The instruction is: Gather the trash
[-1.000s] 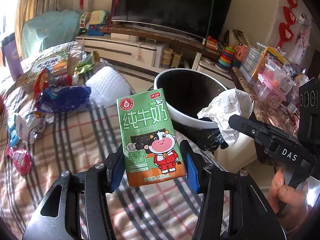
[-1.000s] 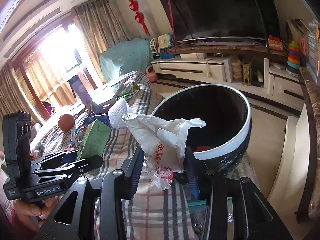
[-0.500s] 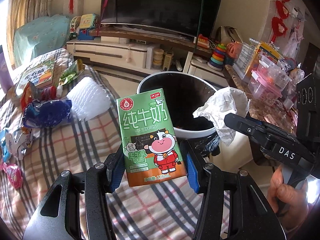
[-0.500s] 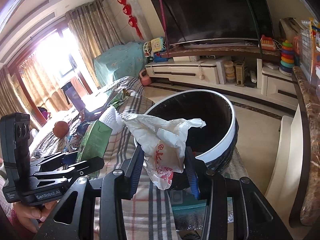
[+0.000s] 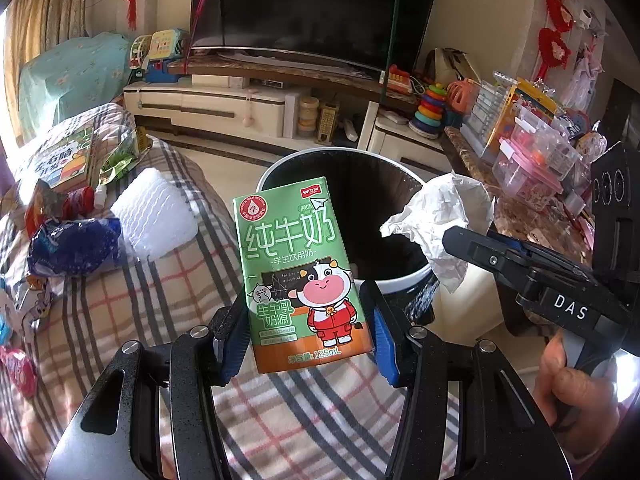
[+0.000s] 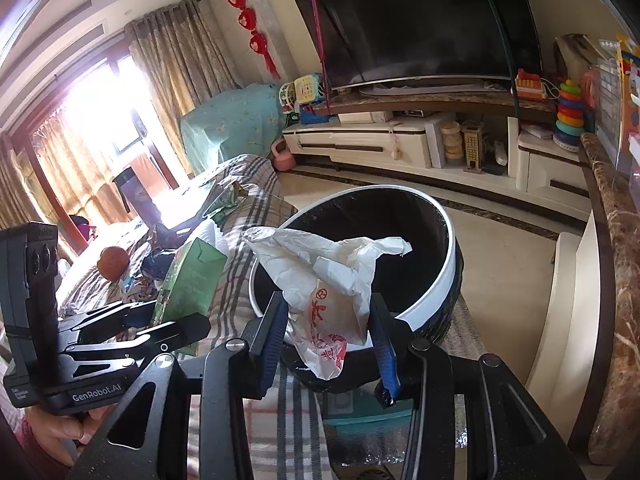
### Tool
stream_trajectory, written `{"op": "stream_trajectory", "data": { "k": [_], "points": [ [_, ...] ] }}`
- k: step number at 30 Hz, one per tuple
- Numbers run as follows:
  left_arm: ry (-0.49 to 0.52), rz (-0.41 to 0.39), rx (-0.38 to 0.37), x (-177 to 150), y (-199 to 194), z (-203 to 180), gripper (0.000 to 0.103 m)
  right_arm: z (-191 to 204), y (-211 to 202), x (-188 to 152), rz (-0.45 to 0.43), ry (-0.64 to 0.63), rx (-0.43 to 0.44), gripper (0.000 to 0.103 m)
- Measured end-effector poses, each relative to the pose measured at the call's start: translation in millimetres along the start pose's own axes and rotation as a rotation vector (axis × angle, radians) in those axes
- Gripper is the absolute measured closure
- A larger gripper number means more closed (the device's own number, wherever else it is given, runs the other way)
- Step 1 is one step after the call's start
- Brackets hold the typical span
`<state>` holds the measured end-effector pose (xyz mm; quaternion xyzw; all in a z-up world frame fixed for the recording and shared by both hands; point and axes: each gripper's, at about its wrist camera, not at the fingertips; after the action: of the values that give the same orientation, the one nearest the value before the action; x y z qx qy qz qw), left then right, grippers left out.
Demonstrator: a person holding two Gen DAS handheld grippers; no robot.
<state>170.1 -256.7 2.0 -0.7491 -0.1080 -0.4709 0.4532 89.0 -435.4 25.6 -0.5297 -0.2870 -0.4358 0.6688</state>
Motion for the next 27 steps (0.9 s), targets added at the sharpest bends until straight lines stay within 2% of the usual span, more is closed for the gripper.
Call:
{"op": "stream_trajectory", "data": {
  "k": [27],
  "points": [
    [0.001,0.028,0.003,27.4,45.3,1.1,0.052,-17.8,33.7,15.8,0.045,-0.023,-0.046,0.061]
  ]
}}
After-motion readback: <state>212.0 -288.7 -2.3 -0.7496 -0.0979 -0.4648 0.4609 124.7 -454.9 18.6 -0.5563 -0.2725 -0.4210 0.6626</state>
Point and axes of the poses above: each gripper's, at about its wrist camera, not at the fingertips, and y roughly the way its jaws point, z to its left, x to its top, and after that the axes turned 10 degrees about -z, right-handed
